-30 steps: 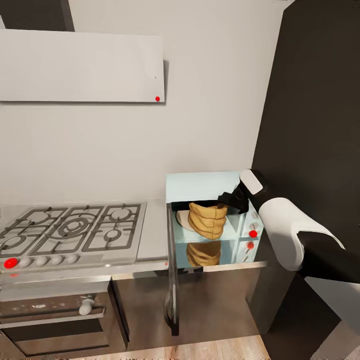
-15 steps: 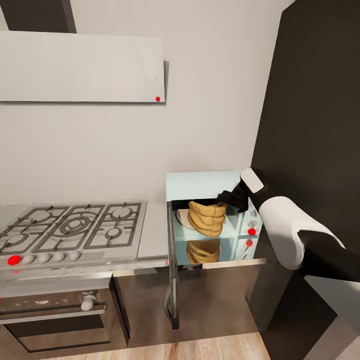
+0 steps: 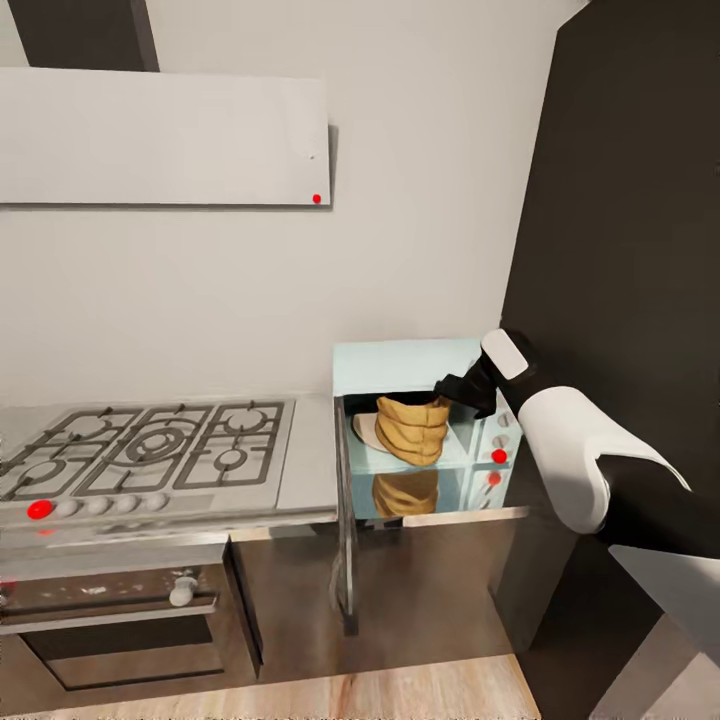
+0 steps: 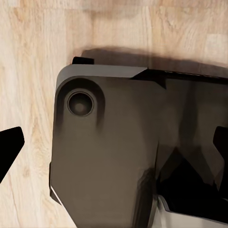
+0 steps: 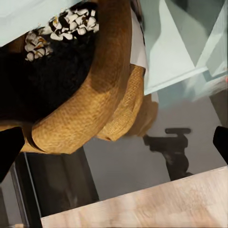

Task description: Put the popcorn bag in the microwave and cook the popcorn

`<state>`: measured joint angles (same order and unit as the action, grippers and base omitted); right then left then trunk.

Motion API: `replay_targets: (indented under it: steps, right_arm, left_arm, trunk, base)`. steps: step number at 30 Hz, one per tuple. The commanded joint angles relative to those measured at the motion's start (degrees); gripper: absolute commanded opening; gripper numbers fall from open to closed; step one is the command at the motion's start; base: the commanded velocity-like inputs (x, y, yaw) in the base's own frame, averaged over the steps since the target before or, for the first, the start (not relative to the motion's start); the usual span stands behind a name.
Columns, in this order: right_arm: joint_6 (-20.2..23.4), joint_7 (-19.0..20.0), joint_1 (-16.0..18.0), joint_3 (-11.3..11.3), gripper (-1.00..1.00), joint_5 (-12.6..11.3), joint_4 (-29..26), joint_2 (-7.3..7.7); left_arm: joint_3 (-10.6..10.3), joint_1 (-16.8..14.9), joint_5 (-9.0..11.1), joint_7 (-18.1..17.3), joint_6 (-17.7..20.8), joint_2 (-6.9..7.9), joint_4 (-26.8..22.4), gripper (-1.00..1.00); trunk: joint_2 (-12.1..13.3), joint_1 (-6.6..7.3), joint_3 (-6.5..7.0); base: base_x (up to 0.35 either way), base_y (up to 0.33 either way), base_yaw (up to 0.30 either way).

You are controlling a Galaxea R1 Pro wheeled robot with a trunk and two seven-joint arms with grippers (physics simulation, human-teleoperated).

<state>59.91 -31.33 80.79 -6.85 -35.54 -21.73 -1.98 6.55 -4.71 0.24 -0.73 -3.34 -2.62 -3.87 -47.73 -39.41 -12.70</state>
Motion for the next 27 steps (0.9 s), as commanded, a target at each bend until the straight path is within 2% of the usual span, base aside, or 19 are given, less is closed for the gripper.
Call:
replay_targets:
  steps: [1,12,17,19,21,22,24,26,27]
  right_arm:
    - [0.1,-0.6,0.1,-0.3,1.00,-0.4,-0.1,-0.04]
    - [0.1,-0.6,0.0,-0.2,1.00,-0.5,-2.5,-0.12]
    - [0.1,-0.6,-1.5,0.5,1.00,-0.4,-7.8,-0.17]
    - [0.1,-0.6,-5.1,0.7,1.00,-0.4,-11.0,-0.18]
    - [0.1,-0.5,-10.5,1.3,1.00,-0.4,-17.9,-0.30]
    - [0.1,-0.1,-15.6,2.3,1.00,-0.4,-23.4,-0.20]
    - [0.1,1.6,-23.3,4.7,1.00,-0.4,-33.1,-0.05]
    - [0.1,3.9,-36.1,9.7,1.00,-0.4,-50.2,0.12]
    - [0.1,4.2,-39.9,10.9,1.00,-0.4,-54.9,0.16]
  left_arm:
    - [0.4,0.0,0.0,-0.1,-0.2,-0.02,0.0,1.00]
    - [0.3,-0.1,0.0,-0.1,-0.1,-0.20,0.0,1.00]
    - [0.3,-0.3,0.0,-0.1,-0.2,-0.18,0.0,1.00]
    - [0.1,-0.4,-0.1,-0.1,-0.2,-0.19,0.0,1.00]
    - [-0.1,-0.5,-0.1,-0.1,-0.2,-0.19,0.0,1.00]
    - [-0.1,-0.6,-0.1,-0.1,-0.2,-0.20,0.0,1.00]
    - [-0.1,-0.6,-0.1,-0.1,-0.2,-0.20,0.0,1.00]
    - [-0.1,-0.6,-0.2,-0.1,-0.3,-0.13,-0.1,1.00]
    - [-0.1,-0.6,-0.2,-0.1,-0.3,-0.15,-0.1,1.00]
  trunk:
    - [-0.1,0.01,-0.09]
    - [-0.1,0.01,-0.09]
    - [-0.1,0.01,-0.09]
    - [-0.1,0.01,-0.09]
    - [-0.1,0.01,-0.09]
    - [-0.1,0.01,-0.09]
    - [-0.1,0.01,-0.09]
    - [-0.1,0.01,-0.09]
    - [-0.1,0.01,-0.09]
  base:
    - [-0.252,0.000,0.000]
    - [-0.332,0.000,0.000]
    - [-0.192,0.000,0.000]
    - [-0.024,0.000,0.000]
    - [-0.008,0.000,0.000]
    - [-0.003,0.000,0.000]
    - [-0.002,0.000,0.000]
    - [0.000,0.000,0.000]
    - [0.000,0.000,0.000]
